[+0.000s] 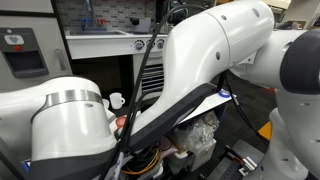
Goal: Pour the contents in the pink cup into the black pot
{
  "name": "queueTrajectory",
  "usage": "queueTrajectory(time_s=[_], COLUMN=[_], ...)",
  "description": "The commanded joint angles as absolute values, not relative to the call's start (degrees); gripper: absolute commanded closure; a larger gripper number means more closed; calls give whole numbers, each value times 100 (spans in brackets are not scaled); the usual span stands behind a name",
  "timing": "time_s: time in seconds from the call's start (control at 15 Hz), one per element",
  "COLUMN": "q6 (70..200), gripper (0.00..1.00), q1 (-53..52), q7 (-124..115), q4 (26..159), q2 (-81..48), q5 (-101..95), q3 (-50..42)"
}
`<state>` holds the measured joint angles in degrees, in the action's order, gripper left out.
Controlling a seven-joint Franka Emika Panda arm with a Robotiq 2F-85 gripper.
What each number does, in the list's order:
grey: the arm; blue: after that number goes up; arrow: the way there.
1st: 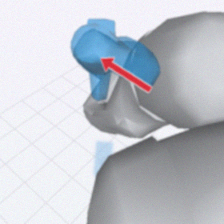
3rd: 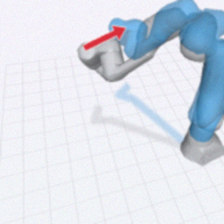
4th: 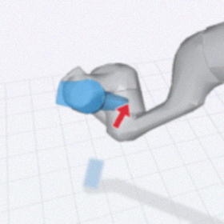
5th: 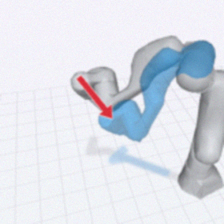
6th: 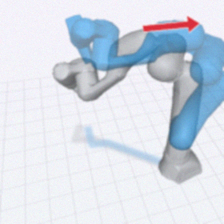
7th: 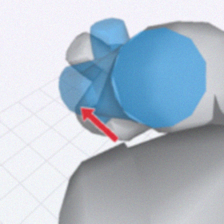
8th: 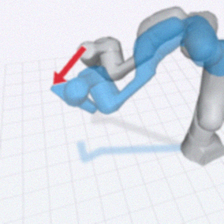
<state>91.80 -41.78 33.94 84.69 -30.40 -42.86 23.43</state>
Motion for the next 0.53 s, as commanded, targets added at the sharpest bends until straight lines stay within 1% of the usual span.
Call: queueTrajectory(time_s=[0.0,0.47], q6=[9179,9306], gripper=[0,0], q1=[-4253,-3891], q7=[3424,3346], q4=[8434,9317], q2=[-3048,-2440], q5=[-4248,-4204], q3=[2251,2162])
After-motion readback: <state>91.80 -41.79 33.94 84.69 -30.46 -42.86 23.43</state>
